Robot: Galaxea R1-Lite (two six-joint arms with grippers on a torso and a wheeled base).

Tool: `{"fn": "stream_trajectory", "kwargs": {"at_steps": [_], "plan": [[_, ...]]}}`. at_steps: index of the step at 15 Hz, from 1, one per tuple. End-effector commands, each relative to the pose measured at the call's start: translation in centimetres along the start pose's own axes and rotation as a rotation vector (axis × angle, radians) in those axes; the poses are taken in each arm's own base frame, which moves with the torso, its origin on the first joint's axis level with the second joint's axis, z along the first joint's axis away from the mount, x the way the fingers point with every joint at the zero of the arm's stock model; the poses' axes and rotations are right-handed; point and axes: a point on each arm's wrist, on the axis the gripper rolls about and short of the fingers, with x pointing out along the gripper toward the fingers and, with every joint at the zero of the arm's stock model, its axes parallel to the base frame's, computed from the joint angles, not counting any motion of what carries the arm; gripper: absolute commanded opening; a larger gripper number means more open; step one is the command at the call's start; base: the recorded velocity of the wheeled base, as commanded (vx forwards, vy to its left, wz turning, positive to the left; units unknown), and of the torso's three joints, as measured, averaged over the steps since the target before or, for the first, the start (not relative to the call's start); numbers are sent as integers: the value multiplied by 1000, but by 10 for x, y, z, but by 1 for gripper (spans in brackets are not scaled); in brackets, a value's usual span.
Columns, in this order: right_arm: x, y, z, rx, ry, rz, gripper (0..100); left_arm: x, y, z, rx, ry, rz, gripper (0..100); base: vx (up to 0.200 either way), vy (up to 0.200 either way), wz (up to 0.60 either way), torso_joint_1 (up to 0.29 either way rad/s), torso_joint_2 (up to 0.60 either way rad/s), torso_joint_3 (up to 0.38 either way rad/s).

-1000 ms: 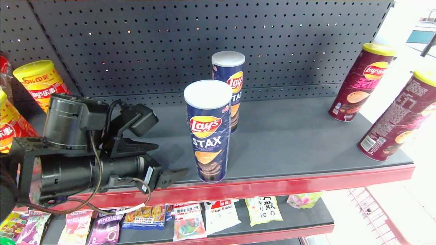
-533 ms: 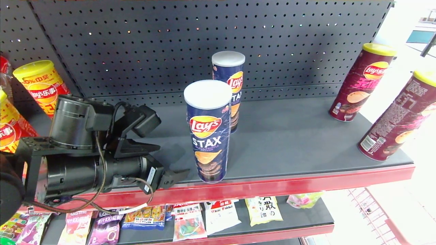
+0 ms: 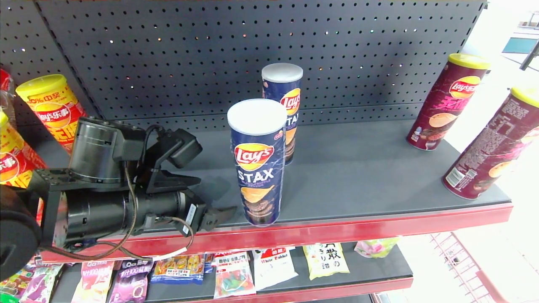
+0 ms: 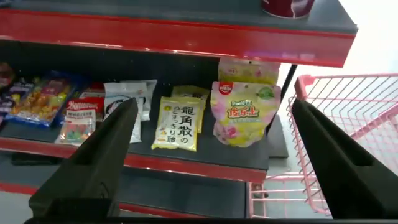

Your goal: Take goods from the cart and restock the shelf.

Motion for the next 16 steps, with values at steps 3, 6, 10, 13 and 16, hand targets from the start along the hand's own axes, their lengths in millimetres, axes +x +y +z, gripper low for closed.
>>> {"fn": "stream_trajectory", "kwargs": {"at_steps": [3,6,10,13,16], "plan": [[0,1,-1,-73,-8,94,100,1,0,0,0,-1,0,100,0,0,0,0,0,0],[0,-5,-2,107,16,-169,100,2,0,0,1,0,-1,100,0,0,0,0,0,0],[0,-4,-2,78,20,-149,100,6,0,2,1,-1,0,100,0,0,0,0,0,0],[0,-4,-3,101,19,-130,100,8,1,4,1,-13,3,100,0,0,0,0,0,0],[0,-2,-8,75,73,-49,100,9,2,4,1,-12,3,100,0,0,0,0,0,0]]}}
